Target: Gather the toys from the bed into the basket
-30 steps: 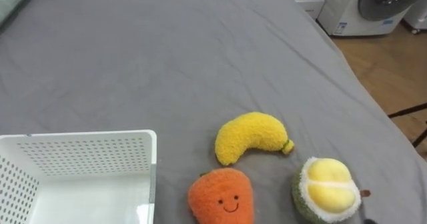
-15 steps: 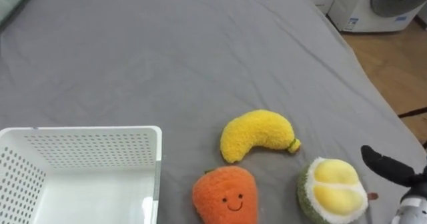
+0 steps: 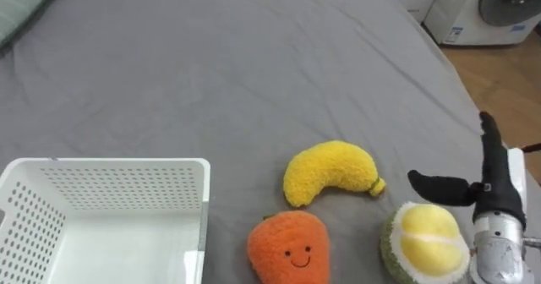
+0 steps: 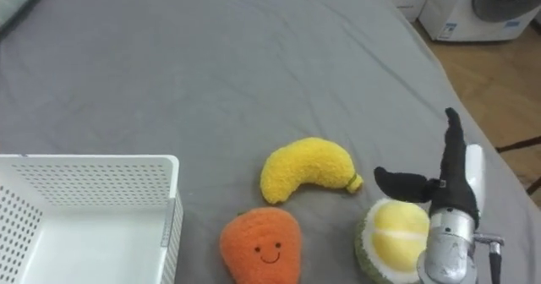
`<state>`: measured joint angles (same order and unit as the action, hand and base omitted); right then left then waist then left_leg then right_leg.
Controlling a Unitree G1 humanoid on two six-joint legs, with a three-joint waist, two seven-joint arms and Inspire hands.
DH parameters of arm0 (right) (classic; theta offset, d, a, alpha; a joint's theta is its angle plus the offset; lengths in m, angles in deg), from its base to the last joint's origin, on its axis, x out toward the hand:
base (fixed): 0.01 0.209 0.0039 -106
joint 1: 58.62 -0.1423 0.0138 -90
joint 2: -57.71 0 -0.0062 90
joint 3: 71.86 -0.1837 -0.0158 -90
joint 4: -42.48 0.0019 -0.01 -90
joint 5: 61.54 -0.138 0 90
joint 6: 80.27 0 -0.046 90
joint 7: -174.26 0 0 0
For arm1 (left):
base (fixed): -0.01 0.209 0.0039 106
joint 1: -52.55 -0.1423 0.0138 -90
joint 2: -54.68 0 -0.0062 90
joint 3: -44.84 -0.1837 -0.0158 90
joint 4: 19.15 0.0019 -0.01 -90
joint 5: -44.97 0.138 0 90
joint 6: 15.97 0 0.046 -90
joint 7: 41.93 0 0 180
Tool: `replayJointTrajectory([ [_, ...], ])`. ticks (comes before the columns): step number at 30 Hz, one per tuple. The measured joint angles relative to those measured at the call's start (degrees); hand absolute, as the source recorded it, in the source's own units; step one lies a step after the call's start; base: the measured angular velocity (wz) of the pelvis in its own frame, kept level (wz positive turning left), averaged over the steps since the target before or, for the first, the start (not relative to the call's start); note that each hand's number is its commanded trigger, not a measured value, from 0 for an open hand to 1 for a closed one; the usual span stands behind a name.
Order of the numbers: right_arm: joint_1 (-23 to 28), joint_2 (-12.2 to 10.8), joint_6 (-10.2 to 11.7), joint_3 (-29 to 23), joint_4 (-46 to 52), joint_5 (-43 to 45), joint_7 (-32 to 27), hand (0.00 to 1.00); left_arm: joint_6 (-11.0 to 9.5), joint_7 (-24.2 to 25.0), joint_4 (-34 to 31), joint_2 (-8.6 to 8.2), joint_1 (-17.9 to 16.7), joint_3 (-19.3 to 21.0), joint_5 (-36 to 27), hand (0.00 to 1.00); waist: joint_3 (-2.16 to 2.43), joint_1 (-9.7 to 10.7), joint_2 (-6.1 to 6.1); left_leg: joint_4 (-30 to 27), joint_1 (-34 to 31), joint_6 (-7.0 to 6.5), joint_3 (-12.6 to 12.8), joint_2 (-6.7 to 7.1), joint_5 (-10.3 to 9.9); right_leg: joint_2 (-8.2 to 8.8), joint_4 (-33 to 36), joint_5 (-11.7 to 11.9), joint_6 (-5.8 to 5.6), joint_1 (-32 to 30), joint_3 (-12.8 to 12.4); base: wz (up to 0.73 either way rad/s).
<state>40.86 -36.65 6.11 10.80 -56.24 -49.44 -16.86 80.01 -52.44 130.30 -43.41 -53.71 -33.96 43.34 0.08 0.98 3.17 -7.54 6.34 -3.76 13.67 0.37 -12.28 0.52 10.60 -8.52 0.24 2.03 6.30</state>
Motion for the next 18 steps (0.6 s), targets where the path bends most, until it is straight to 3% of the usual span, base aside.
replayJointTrajectory([
  [1,0.0,-0.1,-1.4,0.0,-1.0,0.1,2.0,0.00,0.1,0.0,-0.7,0.00,-0.2,0.1,0.0,0.00,0.02,-0.2,0.43,0.0,0.0,0.00,0.0,-0.01,0.0,0.03,0.0,0.0,0.00,-0.1,0.0,0.00],
  [6,-0.2,-0.2,-3.1,0.0,-9.7,4.1,7.8,0.00,1.1,0.0,-0.9,0.20,-0.1,0.0,0.0,0.00,0.43,-0.4,1.28,0.1,0.1,0.00,0.0,-0.02,0.0,0.20,-0.1,0.0,0.00,0.0,0.3,0.00],
  [10,-0.2,-0.2,-5.2,1.9,-14.8,10.1,11.8,0.00,2.2,0.0,-1.0,0.21,0.0,-0.1,0.3,0.00,0.41,-0.8,1.31,0.1,0.2,0.00,-0.1,-0.02,0.0,0.26,0.0,0.0,0.05,0.3,0.3,-0.01],
  [18,-0.9,0.0,-6.4,0.8,-17.8,17.3,17.6,0.00,4.7,0.1,-2.6,0.30,-0.3,2.0,7.4,0.00,0.35,-1.6,2.25,-0.3,0.3,-0.01,-2.0,0.07,0.0,0.53,-0.3,0.1,0.07,1.3,1.8,0.12],
])
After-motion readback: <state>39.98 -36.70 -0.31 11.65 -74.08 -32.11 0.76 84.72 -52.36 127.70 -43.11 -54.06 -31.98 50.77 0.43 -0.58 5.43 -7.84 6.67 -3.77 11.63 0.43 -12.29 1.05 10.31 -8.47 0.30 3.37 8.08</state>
